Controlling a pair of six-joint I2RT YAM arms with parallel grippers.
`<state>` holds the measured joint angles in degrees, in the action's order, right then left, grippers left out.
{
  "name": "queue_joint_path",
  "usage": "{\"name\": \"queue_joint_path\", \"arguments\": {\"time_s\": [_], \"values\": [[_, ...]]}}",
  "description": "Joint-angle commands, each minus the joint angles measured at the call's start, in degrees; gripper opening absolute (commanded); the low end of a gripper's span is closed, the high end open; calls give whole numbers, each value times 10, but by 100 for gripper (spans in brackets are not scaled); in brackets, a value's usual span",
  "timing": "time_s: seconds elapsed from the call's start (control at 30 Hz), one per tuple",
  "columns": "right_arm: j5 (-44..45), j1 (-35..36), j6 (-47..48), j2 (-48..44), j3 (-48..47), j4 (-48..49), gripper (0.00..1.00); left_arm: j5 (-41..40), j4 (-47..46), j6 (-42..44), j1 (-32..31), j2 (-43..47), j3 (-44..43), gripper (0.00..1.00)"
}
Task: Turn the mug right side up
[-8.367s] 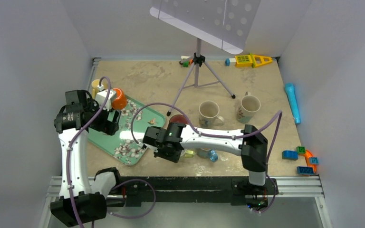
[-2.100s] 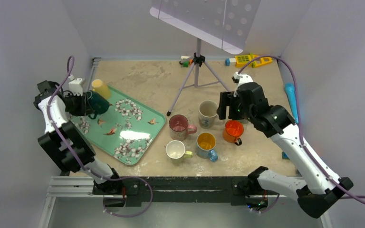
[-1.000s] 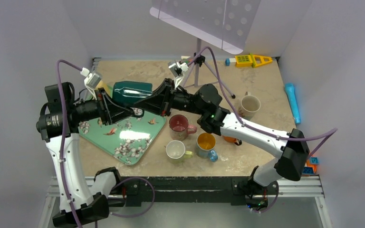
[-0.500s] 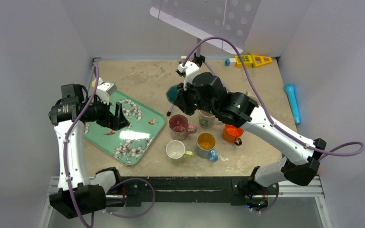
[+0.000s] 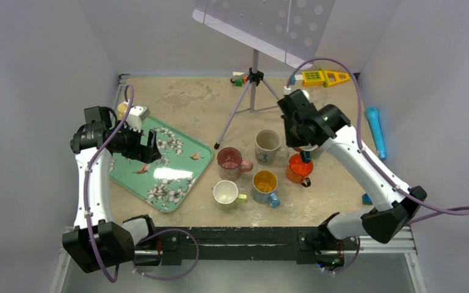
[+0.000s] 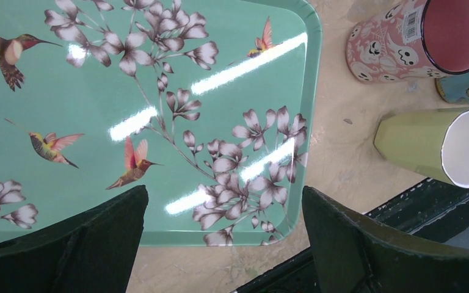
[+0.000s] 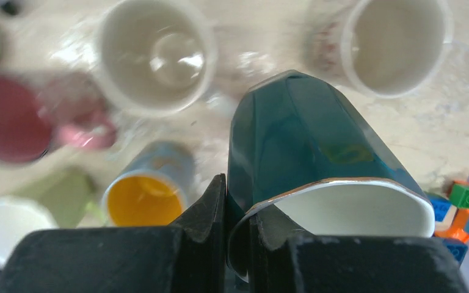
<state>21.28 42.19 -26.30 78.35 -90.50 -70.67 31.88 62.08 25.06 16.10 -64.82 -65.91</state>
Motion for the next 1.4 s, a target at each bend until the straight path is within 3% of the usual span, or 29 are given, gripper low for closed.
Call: {"name": "queue_joint_path", "arguments": {"time_s": [0.0, 0.37, 0.6, 0.73, 1.03, 1.37], "values": [[-19, -115, 59, -5, 20, 108, 0, 4, -22, 5, 3, 12, 5, 100], [-39, -294, 114, 86, -109, 108, 0, -2, -28, 14, 3, 24, 21, 100], [-53, -358, 135, 71, -32, 156, 0, -3, -37, 14, 3, 19, 21, 100], [-38, -428, 144, 90, -64, 166, 0, 5, -30, 15, 3, 11, 16, 100], [-120, -550, 171, 306, -268, 98, 0, -6, -33, 18, 3, 8, 12, 100], [-196, -577, 193, 441, -246, 90, 0, -44, -35, 34, 3, -2, 15, 100]]}}
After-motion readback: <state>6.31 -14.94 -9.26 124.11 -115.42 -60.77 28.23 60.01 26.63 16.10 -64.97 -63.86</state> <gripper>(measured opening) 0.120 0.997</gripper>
